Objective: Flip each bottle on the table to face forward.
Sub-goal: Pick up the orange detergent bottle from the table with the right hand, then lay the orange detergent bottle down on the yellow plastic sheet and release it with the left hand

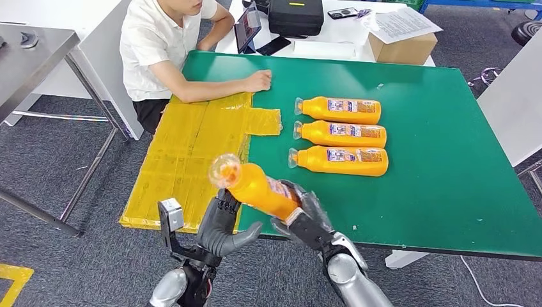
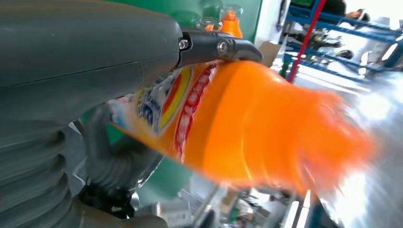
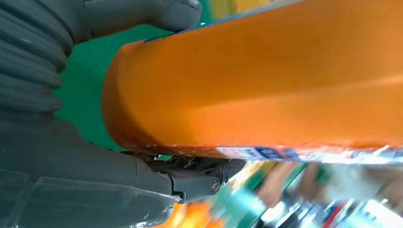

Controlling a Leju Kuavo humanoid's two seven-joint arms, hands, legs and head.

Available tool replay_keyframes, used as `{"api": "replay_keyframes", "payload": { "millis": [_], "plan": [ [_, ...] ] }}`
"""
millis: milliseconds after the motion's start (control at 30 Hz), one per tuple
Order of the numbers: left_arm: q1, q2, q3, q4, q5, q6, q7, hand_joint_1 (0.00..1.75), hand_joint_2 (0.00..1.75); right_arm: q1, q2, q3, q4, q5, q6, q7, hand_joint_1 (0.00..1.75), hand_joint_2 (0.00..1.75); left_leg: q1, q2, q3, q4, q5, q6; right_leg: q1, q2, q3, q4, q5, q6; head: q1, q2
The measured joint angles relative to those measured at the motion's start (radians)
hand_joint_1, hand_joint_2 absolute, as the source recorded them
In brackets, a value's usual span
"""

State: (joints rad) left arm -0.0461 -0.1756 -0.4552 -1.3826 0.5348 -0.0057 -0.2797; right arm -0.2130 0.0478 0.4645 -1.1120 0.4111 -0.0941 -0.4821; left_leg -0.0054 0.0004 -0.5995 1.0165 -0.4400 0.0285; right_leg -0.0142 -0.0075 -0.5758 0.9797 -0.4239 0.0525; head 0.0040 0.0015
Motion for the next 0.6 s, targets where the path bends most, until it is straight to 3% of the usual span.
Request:
{"api": "replay_keyframes", "payload": {
  "millis": [600],
  "plan": [
    [-0.077,-0.019,-0.002,0.089,0.005,0.055,-0.023,0.0,1.75,-0.034,0.03,0.12,0.023,-0.032,0.0,-0.021,1.75,1.75,0.0,0.0,0.0,0.0,0.0,0.0,0.0,0.0,0.0,0.0,0.0,0.0,0.0,0.0]
  ]
}}
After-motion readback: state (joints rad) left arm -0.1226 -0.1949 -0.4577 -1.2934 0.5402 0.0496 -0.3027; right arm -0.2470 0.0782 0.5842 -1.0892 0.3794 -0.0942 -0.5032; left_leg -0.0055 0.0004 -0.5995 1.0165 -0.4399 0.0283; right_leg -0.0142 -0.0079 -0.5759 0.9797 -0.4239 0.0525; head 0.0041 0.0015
